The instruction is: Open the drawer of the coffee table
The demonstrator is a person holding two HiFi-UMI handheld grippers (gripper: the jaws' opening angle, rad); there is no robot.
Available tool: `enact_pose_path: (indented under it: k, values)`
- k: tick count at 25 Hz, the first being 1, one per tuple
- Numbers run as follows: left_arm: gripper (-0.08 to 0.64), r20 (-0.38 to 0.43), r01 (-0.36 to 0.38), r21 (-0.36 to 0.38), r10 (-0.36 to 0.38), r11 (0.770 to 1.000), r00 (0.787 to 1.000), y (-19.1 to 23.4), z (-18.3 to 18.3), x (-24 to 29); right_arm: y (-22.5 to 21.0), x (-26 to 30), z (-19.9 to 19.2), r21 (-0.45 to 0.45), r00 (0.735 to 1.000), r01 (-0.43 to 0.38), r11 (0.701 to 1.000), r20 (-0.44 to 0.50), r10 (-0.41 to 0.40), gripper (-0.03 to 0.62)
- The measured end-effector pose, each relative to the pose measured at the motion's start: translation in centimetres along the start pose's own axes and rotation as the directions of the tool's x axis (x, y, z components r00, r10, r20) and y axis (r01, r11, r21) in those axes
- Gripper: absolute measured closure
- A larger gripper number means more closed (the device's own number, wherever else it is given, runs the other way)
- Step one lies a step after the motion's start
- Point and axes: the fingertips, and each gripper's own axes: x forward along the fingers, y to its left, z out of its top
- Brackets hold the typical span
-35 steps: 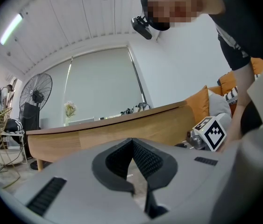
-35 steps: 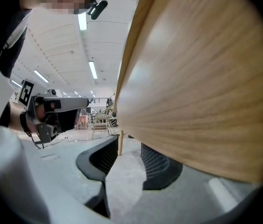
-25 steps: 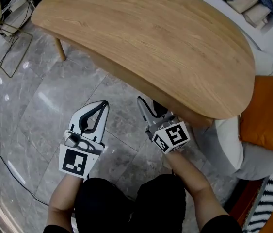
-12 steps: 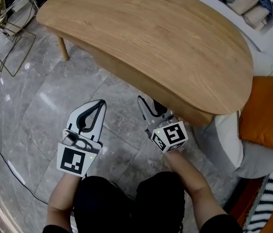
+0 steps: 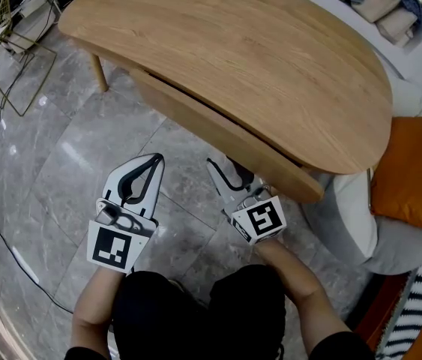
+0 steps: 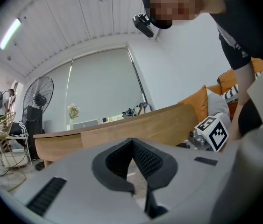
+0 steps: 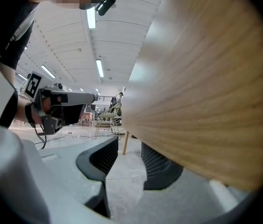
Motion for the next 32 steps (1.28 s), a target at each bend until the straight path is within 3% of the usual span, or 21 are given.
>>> enact_pose_path:
  k: [13, 19, 28, 32]
  values:
    - [0.554, 0.005, -0.036, -0.008, 0.036, 0.999, 0.999, 0.7, 0.0, -1.0, 2.7, -1.2, -0.5, -0.04, 0.998, -0.053, 0.998, -0.019, 0.053, 0.448]
    - [0.554, -0.007, -0.05, 0.0, 0.05, 0.999, 0.999, 1.1, -0.2, -1.6, 3.7, -1.1, 1.9, -0.048, 0.989, -0.066, 0.997, 0.132, 0.072, 0.448]
    - [0.554, -0.007, -0.046, 0.004, 0.046, 0.999, 0.999, 1.0, 0.2, -1.5, 3.4, -1.2, 1.3, -0.04, 0.991, -0.042, 0.998, 0.122, 0.046, 0.454]
    - [0.554, -0.01, -0.046, 0.003, 0.046, 0.999, 0.999, 1.0, 0.1, -1.7, 1.7, -1.2, -0.6, 0.002, 0.999, 0.006, 1.0, 0.036, -0.006, 0.453]
